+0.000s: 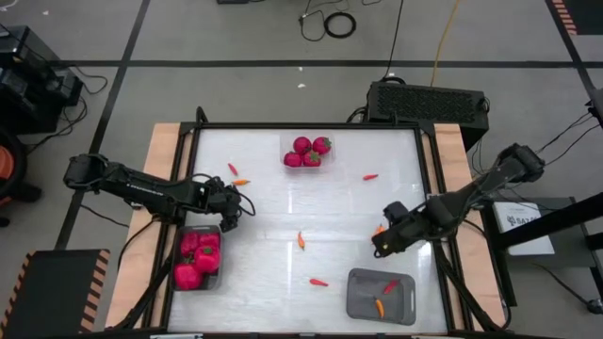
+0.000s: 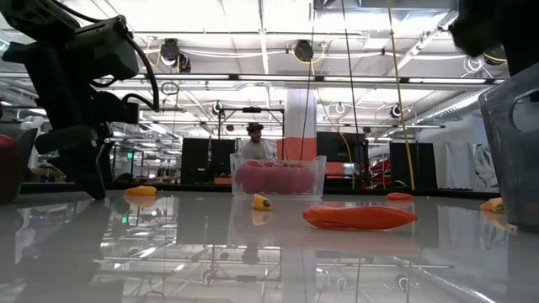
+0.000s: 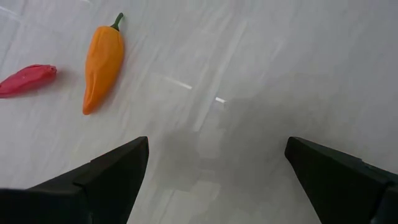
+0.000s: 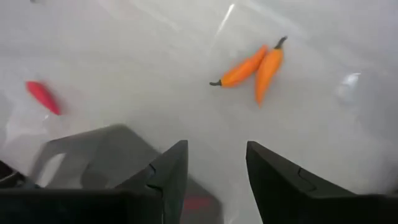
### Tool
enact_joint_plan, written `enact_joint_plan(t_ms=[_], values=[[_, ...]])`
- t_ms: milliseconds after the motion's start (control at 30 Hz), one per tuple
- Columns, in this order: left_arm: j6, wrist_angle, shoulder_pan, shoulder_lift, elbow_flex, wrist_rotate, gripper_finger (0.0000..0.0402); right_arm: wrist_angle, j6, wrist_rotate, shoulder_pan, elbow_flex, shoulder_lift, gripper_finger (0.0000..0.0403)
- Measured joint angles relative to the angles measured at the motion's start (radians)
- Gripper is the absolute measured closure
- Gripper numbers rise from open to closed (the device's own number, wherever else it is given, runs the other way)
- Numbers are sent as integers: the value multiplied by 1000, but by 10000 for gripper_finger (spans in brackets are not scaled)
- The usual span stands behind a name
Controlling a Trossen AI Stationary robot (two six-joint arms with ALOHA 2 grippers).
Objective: Sort produce into baskets
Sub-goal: Put the orange chili pepper into the right black bin
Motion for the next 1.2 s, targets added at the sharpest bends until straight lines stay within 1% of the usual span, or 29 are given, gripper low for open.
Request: enact_joint_plan(t_ms=[100,167,333,500,600,833,1000,1100,1200], values=[[0,0,0,0,0,0,11,158,-44,-14,-24,-143,-17,248],[0,0,0,0,0,0,11,225,-69,-13,-33,-210,-16,248],[0,0,0,0,0,0,11,283,-145,2,-40,-292,3,248],[0,0,0,0,0,0,11,289,-266,62,-39,-301,28,248],[0,-1,0,0,0,0,11,292,-315,74,-39,-301,51,248],[0,-1,0,0,0,0,11,300,-367,72,-39,-301,152,248],[0,-1,0,0,0,0,11,312,-370,76,-46,-297,218,248],[0,-1,0,0,0,0,11,315,-370,76,-46,-296,235,263],[0,-1,0,0,0,0,11,321,-370,78,-46,-296,237,294]])
